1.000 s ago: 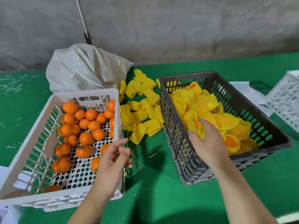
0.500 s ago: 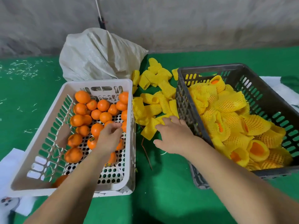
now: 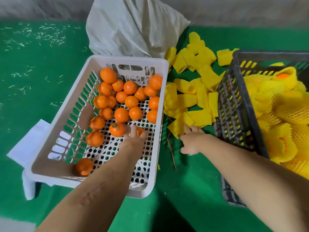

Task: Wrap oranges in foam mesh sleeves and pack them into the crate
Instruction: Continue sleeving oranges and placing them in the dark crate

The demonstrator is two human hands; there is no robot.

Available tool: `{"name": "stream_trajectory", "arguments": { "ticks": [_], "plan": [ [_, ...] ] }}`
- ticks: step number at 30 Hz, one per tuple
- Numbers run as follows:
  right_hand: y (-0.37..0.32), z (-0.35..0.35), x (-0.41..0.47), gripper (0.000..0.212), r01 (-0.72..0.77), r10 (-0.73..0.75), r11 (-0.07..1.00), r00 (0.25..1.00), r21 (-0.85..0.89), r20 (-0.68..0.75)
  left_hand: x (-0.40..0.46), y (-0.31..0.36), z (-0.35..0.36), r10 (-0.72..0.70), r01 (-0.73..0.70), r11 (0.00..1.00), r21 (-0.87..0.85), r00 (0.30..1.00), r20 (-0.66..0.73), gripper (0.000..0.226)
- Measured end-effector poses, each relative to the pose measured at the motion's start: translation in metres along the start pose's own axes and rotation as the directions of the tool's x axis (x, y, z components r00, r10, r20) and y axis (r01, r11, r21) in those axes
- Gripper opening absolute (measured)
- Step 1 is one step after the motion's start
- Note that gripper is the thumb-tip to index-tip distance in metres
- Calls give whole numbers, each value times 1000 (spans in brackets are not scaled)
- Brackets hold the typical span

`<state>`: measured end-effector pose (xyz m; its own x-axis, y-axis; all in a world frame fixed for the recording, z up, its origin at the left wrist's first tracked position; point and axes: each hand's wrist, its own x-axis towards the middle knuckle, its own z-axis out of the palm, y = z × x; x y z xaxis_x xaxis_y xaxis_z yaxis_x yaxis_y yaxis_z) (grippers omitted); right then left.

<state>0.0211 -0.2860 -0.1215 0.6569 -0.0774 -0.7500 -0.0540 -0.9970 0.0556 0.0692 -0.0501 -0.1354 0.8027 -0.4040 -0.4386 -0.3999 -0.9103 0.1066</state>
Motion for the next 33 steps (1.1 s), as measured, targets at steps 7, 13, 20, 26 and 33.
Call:
{"name": "stream_trajectory", "arguments": {
  "ticks": [7, 13, 20, 26, 33],
  "plan": [
    [2, 3, 0, 58, 38, -34, 990, 999, 139, -27, -4, 10, -27, -106, 102, 988, -121, 994, -30, 89],
    [12, 3, 2, 70, -35, 50, 990, 993, 134, -106, -43, -4, -71, -168, -46, 768, -639, 948, -271, 69],
    [-16, -14, -23, 54, 195, 217, 805, 783, 561, -583, -108, 17, -64, -199, 9, -326, -945, 977, 78, 29],
    [-66, -4, -101, 6, 727, 641, 77, 488, 683, -592, -125, 28, -66, -74, -90, -379, -921, 995, -67, 37],
    [-109, 3, -141, 17, 626, 517, -294, 740, 723, -430, -141, 35, -70, 60, -7, -344, -939, 998, -29, 46]
  ]
}}
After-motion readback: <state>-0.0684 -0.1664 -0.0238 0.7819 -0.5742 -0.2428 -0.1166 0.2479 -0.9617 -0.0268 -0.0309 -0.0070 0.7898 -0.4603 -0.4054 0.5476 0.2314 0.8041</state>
